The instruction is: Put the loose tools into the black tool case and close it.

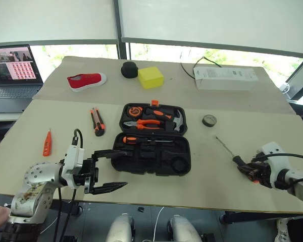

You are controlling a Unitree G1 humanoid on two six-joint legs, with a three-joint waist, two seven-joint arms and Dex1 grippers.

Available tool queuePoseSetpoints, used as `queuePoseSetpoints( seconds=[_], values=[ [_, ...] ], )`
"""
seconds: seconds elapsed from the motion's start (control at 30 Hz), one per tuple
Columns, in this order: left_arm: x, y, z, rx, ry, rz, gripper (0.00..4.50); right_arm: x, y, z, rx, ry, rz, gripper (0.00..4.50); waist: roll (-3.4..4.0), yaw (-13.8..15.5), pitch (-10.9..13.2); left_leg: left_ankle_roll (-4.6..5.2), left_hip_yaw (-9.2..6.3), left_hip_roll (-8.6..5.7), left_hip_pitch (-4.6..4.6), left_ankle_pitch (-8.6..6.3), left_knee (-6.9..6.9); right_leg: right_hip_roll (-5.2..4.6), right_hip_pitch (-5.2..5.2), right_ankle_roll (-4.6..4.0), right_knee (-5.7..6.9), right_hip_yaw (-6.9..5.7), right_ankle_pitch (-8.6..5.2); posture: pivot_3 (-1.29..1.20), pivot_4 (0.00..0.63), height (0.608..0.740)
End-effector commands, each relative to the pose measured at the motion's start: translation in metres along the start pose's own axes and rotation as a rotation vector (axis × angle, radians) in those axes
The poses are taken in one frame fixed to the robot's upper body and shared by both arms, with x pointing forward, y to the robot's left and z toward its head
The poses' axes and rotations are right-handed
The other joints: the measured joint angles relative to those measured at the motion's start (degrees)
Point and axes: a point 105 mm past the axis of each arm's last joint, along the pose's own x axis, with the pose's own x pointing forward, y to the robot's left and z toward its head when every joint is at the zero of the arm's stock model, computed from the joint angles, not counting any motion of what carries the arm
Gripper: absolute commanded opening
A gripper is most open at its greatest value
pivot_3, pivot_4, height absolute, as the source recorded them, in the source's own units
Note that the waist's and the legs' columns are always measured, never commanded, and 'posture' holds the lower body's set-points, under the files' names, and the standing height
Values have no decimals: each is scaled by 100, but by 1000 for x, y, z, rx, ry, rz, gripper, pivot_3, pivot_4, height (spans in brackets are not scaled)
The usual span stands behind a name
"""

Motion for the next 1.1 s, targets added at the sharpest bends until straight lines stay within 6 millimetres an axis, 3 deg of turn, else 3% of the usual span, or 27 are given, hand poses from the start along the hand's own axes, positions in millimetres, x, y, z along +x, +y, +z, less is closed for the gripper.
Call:
queuePoseSetpoints(
  seconds=[0.03, 0.17, 0.23, 0.33, 0.53, 0.63, 0.77, 1.1],
  values=[
    [-7, 7, 14, 34, -45, 81, 4500, -23, 5, 49, -182, -272, 72, 981, 8, -19, 4, 0, 1, 0, -3, 0, 0, 0, -4, 0, 1, 1, 0, 0, 150, 740],
    [-16, 9, 11, 24, -39, 156, 4500, -36, 42, 75, -440, -384, 325, 981, 16, -62, 9, 0, 1, 5, -2, 0, -1, 9, -7, 3, 1, 3, -1, 0, 150, 740],
    [-25, 14, 7, 7, -48, 253, 4500, -30, 70, 102, -534, -425, 466, 981, 9, -122, 13, 1, -1, 13, 4, -1, -3, 19, -3, 2, 1, 5, -1, 0, 150, 740],
    [-39, 12, -2, -8, -19, 331, 4500, -9, 105, 138, -617, -423, 578, 981, 0, -242, 26, 0, 3, 20, 23, -1, -3, 26, -8, -18, 8, 18, 14, 0, 150, 740],
    [-64, 5, -9, -4, 33, 467, 4500, 38, 161, 183, -815, -325, 640, 981, -16, -161, 33, -3, -5, 19, -20, 2, -8, 29, -74, -40, 38, 13, 15, 0, 150, 740],
    [-71, 1, -11, -2, 51, 510, 4500, 53, 175, 186, -870, -272, 644, 981, -18, -84, 33, -5, -3, 17, -60, 2, -9, 21, -117, -40, 44, 7, 17, 0, 150, 740],
    [-73, -4, -12, -2, 63, 534, 4500, 63, 180, 179, -924, -203, 646, 981, -19, 32, 33, -11, -4, 13, -125, 4, -7, 9, -170, -32, 39, -5, 24, 0, 150, 740],
    [-73, -5, -16, 0, 76, 545, 4500, 68, 178, 158, -930, -125, 652, 981, -20, -35, 32, -16, 15, 16, -112, 8, -7, 21, -165, -38, 45, -7, 31, 0, 150, 740]
  ],
)
